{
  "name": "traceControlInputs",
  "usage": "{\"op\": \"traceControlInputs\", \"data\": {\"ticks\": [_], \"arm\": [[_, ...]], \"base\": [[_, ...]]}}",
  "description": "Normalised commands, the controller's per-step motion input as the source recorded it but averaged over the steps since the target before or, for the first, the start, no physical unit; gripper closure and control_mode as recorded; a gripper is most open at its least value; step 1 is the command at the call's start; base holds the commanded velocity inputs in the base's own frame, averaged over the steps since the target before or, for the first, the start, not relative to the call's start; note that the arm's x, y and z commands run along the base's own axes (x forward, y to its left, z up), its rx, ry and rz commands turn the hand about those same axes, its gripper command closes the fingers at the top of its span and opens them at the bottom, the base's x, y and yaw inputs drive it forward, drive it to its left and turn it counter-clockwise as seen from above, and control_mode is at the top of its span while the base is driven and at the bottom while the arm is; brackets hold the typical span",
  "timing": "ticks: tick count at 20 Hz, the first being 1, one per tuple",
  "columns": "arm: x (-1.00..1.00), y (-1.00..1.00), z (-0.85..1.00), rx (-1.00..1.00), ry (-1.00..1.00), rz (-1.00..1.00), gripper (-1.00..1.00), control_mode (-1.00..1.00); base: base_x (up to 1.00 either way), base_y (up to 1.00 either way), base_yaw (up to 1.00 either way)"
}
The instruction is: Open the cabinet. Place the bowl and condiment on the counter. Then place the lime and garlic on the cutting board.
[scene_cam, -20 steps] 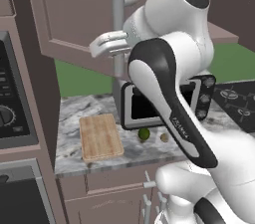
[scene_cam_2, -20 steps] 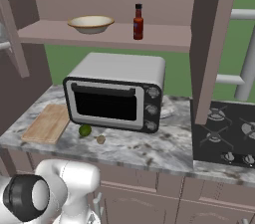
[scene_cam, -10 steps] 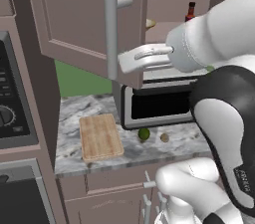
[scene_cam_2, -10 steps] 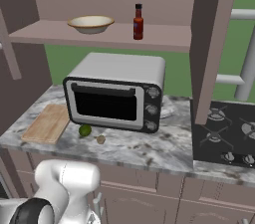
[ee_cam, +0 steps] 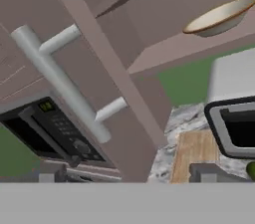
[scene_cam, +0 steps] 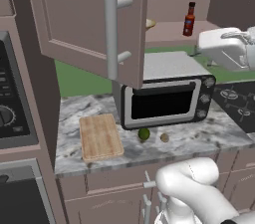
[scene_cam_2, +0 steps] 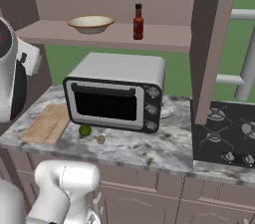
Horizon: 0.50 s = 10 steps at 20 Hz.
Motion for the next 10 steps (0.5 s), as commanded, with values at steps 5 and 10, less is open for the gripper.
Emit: {"op": "traceControlInputs", "data": {"ticks": [5,10], "arm": [[0.86,-0.77,0.08,0.4,0.03,0.03,-1.0,-1.0],[1.0,0.14,-0.11,0.26,0.06,0.04,-1.0,-1.0]], "base": [[0.0,0.0,0.0],[0.0,0.0,0.0]]}}
